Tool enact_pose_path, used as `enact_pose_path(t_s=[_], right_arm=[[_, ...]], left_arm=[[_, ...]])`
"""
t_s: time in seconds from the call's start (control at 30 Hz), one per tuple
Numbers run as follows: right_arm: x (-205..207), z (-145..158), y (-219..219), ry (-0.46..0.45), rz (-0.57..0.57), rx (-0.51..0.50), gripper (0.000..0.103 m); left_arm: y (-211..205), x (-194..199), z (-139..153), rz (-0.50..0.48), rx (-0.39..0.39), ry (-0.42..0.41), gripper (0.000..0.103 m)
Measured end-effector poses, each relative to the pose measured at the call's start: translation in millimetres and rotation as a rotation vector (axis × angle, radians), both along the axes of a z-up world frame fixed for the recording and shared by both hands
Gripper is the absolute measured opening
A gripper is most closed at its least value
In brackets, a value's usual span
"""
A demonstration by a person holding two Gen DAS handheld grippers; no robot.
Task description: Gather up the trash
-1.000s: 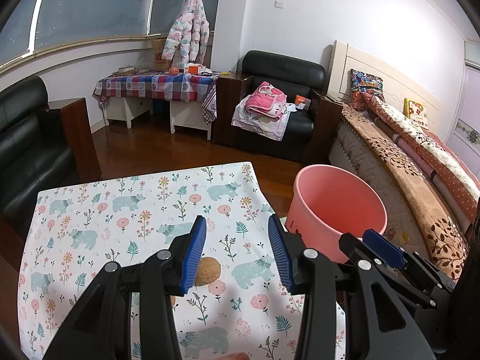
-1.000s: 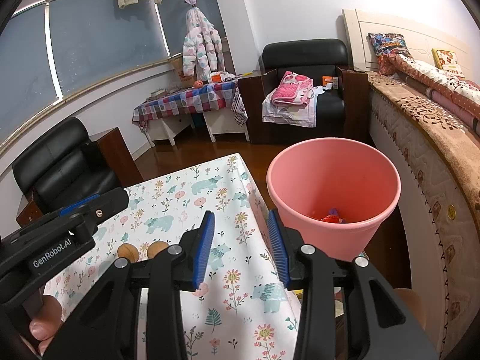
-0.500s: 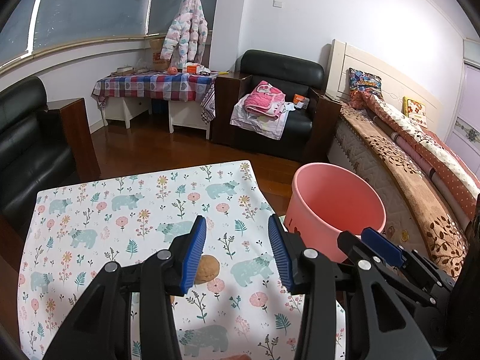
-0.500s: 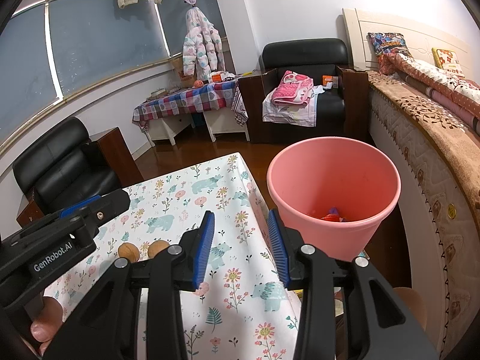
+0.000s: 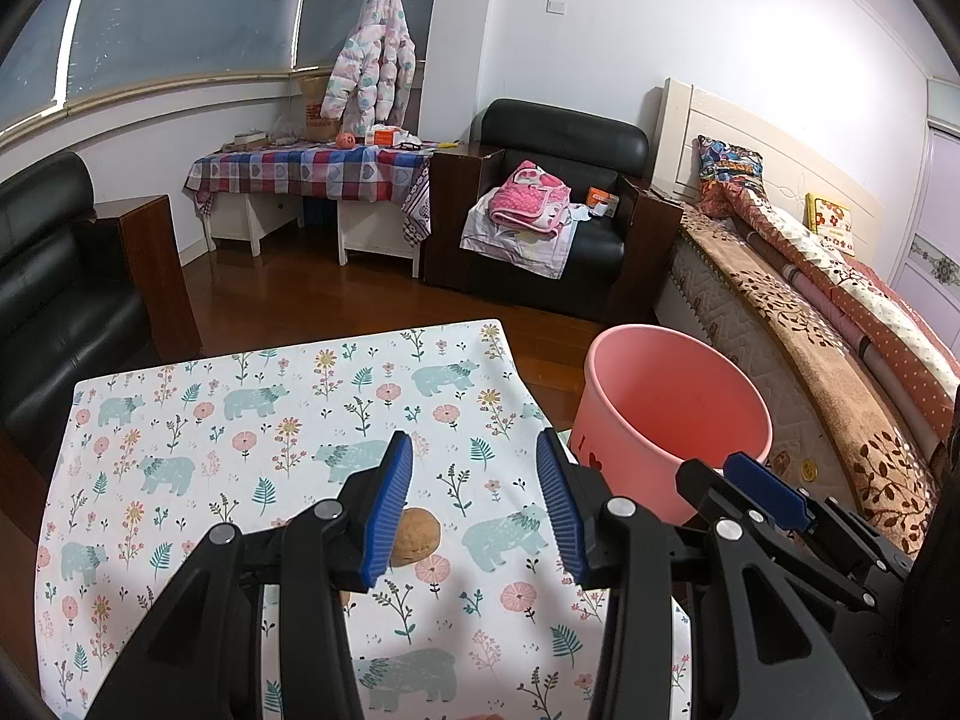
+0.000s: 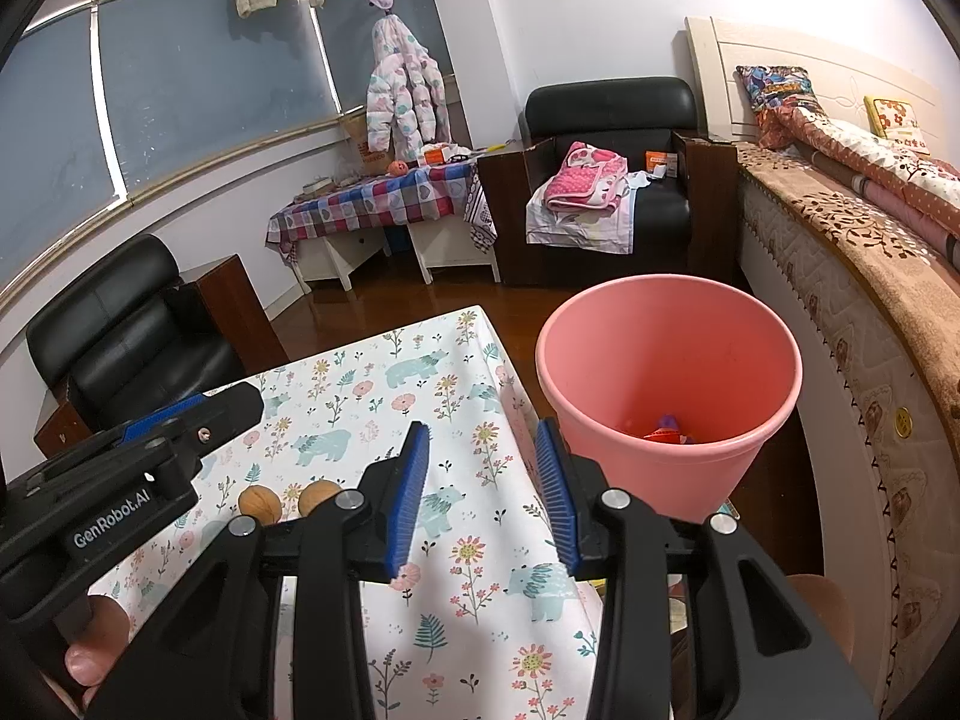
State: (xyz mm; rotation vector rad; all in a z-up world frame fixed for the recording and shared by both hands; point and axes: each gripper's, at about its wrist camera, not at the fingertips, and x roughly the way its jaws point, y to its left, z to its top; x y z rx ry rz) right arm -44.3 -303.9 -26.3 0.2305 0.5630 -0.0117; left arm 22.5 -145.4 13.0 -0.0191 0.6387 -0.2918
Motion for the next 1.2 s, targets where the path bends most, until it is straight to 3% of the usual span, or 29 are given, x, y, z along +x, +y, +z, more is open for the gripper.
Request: enact_pose_path(t_s=[1.2], right_arm=[[-1.5,-0.4,3.8,0.005,0.002,-0.004,0.038]], left_arm=[[-3.0,-7.9,-7.0,-0.006,0.000,0.008,0.043]])
